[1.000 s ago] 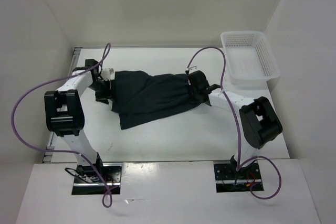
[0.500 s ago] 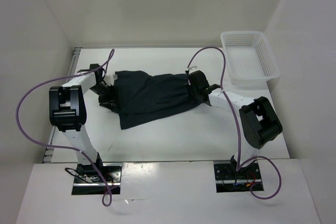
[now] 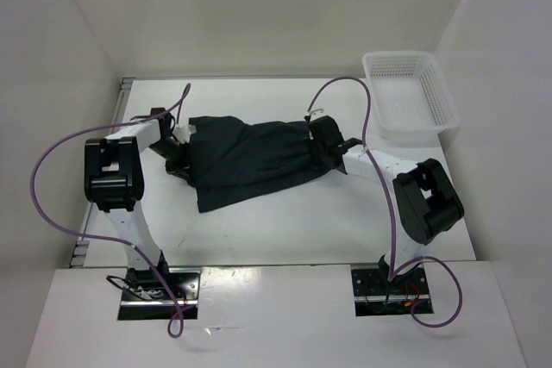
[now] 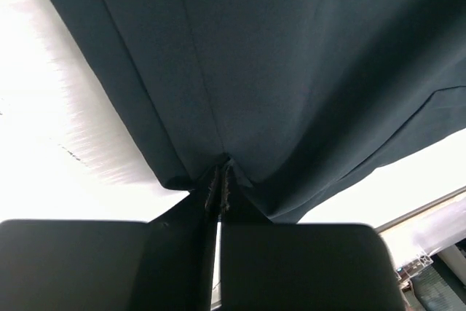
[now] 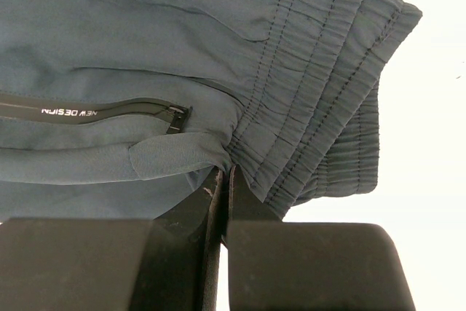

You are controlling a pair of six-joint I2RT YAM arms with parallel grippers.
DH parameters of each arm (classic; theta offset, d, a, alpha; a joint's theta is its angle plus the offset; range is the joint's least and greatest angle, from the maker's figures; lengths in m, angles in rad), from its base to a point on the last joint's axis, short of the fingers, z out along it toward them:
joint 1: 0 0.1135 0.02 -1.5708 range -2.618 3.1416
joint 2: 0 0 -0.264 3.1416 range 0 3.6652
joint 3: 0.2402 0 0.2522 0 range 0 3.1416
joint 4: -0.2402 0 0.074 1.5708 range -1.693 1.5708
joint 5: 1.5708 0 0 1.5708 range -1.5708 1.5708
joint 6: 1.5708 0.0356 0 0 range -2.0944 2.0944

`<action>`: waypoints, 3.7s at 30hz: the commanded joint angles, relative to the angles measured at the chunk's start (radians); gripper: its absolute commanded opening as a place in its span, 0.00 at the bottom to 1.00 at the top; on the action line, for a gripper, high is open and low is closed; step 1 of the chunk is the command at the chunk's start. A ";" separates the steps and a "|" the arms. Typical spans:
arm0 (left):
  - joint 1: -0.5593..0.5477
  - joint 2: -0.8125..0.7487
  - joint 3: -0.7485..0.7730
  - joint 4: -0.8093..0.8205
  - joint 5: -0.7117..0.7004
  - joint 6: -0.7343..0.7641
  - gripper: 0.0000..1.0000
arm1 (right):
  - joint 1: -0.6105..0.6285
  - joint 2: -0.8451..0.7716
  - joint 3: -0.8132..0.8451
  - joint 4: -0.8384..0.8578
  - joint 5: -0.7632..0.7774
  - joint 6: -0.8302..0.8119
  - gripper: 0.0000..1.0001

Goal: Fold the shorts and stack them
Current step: Fold the shorts

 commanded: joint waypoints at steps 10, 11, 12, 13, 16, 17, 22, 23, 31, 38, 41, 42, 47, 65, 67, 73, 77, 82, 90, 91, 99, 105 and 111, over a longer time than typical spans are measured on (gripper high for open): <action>-0.004 0.017 0.612 -0.009 0.047 0.004 0.00 | -0.050 0.373 0.917 -0.140 0.115 -0.132 0.00; -0.004 0.027 0.687 0.003 0.047 0.004 0.00 | -0.060 0.425 1.024 -0.169 0.128 -0.132 0.00; -0.004 0.027 0.811 0.012 0.047 0.004 0.00 | -0.075 0.500 1.166 -0.180 0.144 -0.123 0.00; -0.004 0.027 0.852 0.026 0.047 0.004 0.00 | -0.086 0.501 1.190 -0.170 0.144 -0.099 0.00; -0.004 -0.027 0.843 0.121 0.081 0.004 0.00 | -0.107 0.485 1.200 -0.105 0.133 -0.047 0.00; -0.004 -0.053 0.817 0.121 0.105 0.004 0.00 | -0.107 0.475 1.183 -0.105 0.133 -0.056 0.00; -0.039 -0.150 0.485 0.136 0.116 0.004 0.00 | -0.107 0.418 0.958 -0.061 0.124 -0.102 0.00; -0.039 -0.179 0.376 0.136 0.116 0.004 0.00 | -0.116 0.407 0.869 -0.036 0.139 -0.114 0.00; -0.157 -0.268 0.061 0.023 0.171 0.004 0.00 | -0.195 0.324 0.579 0.030 0.112 -0.048 0.00; -0.214 -0.288 -0.060 -0.020 0.084 0.004 0.00 | -0.204 0.275 0.459 0.060 0.121 -0.039 0.00; -0.214 -0.299 -0.045 -0.051 0.084 0.004 0.00 | -0.204 0.249 0.448 0.060 0.130 -0.039 0.00; -0.214 -0.308 -0.010 -0.060 0.084 0.004 0.00 | -0.204 0.249 0.457 0.060 0.130 -0.039 0.00; -0.267 -0.308 0.013 -0.106 0.058 0.004 0.00 | -0.204 0.162 0.434 0.060 0.112 -0.030 0.00; -0.410 -0.213 -0.219 -0.113 -0.058 0.004 0.34 | -0.184 0.106 0.169 0.079 0.055 0.076 0.27; -0.410 -0.234 -0.209 -0.134 -0.040 0.004 0.46 | -0.184 0.085 0.151 0.079 0.064 0.076 0.44; -0.410 -0.280 -0.163 -0.134 -0.122 0.004 0.81 | -0.208 -0.045 0.082 0.091 -0.069 0.154 0.68; -0.482 -0.257 -0.174 -0.065 -0.149 0.004 0.94 | -0.257 -0.173 -0.021 0.201 -0.155 0.248 0.71; -0.550 -0.196 -0.235 0.073 -0.247 0.004 0.96 | -0.331 -0.087 0.026 0.168 -0.157 0.344 0.71; -0.550 -0.165 -0.295 0.121 -0.356 0.004 0.88 | -0.388 0.155 0.192 0.036 -0.126 0.484 0.52; -0.550 -0.165 -0.307 0.121 -0.356 0.004 0.82 | -0.388 0.155 0.192 0.025 -0.126 0.493 0.51; -0.550 -0.156 -0.346 0.139 -0.378 0.004 0.56 | -0.388 0.246 0.166 0.025 -0.121 0.567 0.51; -0.509 -0.147 -0.312 0.130 -0.402 0.004 0.43 | -0.379 0.289 0.230 -0.065 -0.108 0.567 0.23; -0.360 -0.116 -0.251 0.121 -0.424 0.004 0.36 | -0.370 0.231 0.174 -0.124 -0.201 0.587 0.00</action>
